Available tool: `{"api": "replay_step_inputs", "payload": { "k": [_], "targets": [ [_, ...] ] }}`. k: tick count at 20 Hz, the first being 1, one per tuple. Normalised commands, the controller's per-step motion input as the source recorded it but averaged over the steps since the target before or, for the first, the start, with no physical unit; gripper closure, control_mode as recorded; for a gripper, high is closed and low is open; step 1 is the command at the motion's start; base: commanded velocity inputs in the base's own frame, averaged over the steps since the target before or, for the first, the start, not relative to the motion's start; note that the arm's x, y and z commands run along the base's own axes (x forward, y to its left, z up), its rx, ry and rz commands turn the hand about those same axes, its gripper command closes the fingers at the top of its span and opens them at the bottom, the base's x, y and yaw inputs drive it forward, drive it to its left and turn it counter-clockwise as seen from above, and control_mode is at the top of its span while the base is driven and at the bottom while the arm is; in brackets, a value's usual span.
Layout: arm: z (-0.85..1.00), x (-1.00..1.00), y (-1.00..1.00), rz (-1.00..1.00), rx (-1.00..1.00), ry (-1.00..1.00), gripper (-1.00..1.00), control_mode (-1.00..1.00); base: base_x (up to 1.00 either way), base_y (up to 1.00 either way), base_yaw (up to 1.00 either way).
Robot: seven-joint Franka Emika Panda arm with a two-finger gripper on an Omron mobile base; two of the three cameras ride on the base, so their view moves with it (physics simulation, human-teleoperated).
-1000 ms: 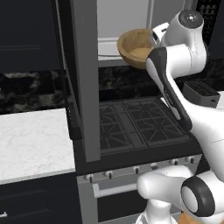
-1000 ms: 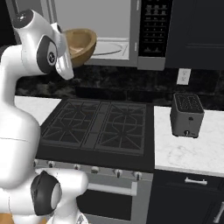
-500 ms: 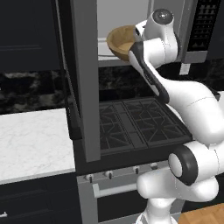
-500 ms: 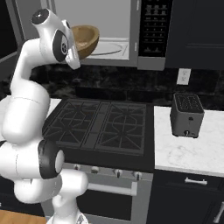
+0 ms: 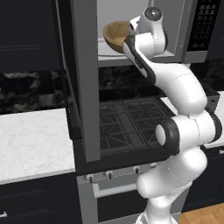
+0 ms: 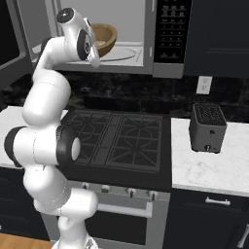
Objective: Pick the garlic from the sink and place it in the bowl. Then pick the bowl and place it in the microwave. Then close the microwave door and press the start button.
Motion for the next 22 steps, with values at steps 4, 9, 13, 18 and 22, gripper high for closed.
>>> {"api": "replay_step_inputs", "payload": {
  "k": [4,9,13,18,22],
  "targets": [
    [0.0,0.33,0.0,0.08,0.0,0.0,-1.0,-1.0,0.0,0.0,0.0],
    [-0.34,-0.9,0.13,0.09,-0.03,-0.04,-1.0,-1.0,0.0,0.0,0.0],
    [-0.17,-1.0,-0.03,0.02,0.0,-0.1,-1.0,-1.0,0.0,0.0,0.0],
    [0.07,-0.89,0.0,0.14,-0.01,-0.11,-1.0,-1.0,0.0,0.0,0.0],
    [-0.22,-1.0,0.2,0.37,-0.07,-0.05,-1.0,-1.0,0.0,0.0,0.0]
  ]
}}
